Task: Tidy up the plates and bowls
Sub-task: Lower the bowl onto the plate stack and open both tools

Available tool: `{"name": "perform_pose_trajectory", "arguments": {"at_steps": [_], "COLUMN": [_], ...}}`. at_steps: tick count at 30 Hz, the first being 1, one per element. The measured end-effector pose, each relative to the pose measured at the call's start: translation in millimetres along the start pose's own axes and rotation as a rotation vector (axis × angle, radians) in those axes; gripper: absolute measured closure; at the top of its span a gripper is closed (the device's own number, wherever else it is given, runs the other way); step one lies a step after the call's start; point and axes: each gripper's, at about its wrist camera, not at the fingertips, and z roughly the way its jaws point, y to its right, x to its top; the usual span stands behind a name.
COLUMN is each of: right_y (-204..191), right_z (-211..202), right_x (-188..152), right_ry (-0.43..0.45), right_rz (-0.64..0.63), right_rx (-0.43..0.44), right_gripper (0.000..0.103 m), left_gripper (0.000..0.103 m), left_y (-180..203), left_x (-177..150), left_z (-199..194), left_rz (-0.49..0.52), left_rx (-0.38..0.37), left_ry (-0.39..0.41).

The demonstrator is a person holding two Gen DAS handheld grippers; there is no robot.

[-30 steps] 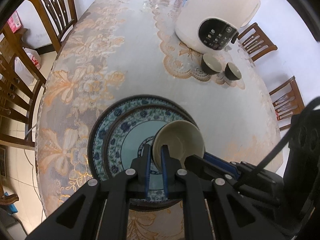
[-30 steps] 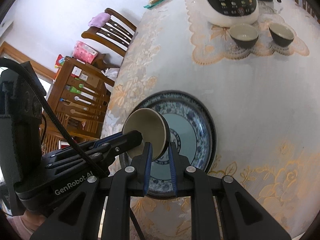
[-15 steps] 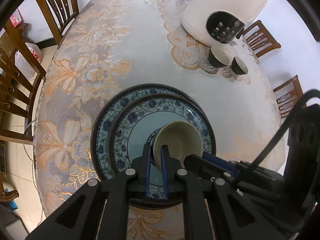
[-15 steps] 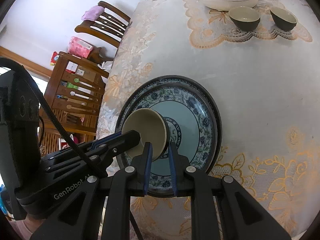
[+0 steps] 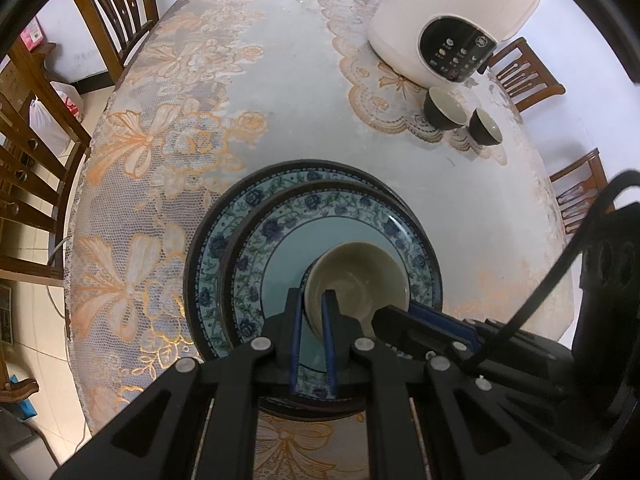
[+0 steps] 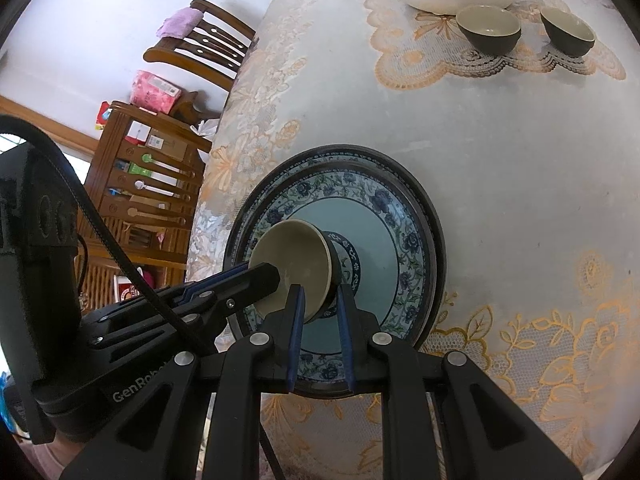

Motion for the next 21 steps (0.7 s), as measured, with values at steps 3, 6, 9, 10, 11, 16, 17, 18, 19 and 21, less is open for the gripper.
{"name": "perform_pose_trajectory", "arguments": {"at_steps": [3,6,9,10,11,16,17,18,19,21], "right_y": [-1,-2,-4,-4,-5,-7,-7,-7,-8,-8], "right_z": [-1,-3,-5,-6,-7,-12,-13,-14,-16,-18], "right_x": [0,0,0,0,0,-1,-1,-2,-2,-3], "right_ry": [0.004,0.013,0.023,0.027,0.030,0.057,0.061,0.065,0.072,0.081], "right_rz": [-0.003,-0.002,-0.007,-0.008,-0.008,-0.003,-0.003,-0.004,-0.004,-0.002], "right_rx": [-0.006,-0.011,-0.016,-0.016,-0.017,-0.014,-0.014,-0.015,-0.018,-0.021], "right_gripper": [0.084,0.083,0.081,0.081,0.079,0.075,0.074,0.074,0.074,0.073], "left_gripper": [0.095,0.092,0.089,0.089,0.088,0.086,0.085,0.085,0.085,0.085], "left_y": [0,-1,-3,-4,-4,-5,-5,-5,-5,-5], "left_x": [0,0,0,-1,0,0,-1,-1,-1,-2], "left_z": [-2,-4,-6,-7,-8,-12,-13,-15,-16,-19], "left_rz": [0.004,0.004,0.003,0.002,0.001,0.008,0.011,0.014,0.016,0.020], "left_rx": [0.008,0.010,0.017,0.018,0.018,0.020,0.021,0.021,0.020,0.019], "left_ry": [0.009,0.014,0.016,0.017,0.018,0.029,0.031,0.034,0.037,0.042]}}
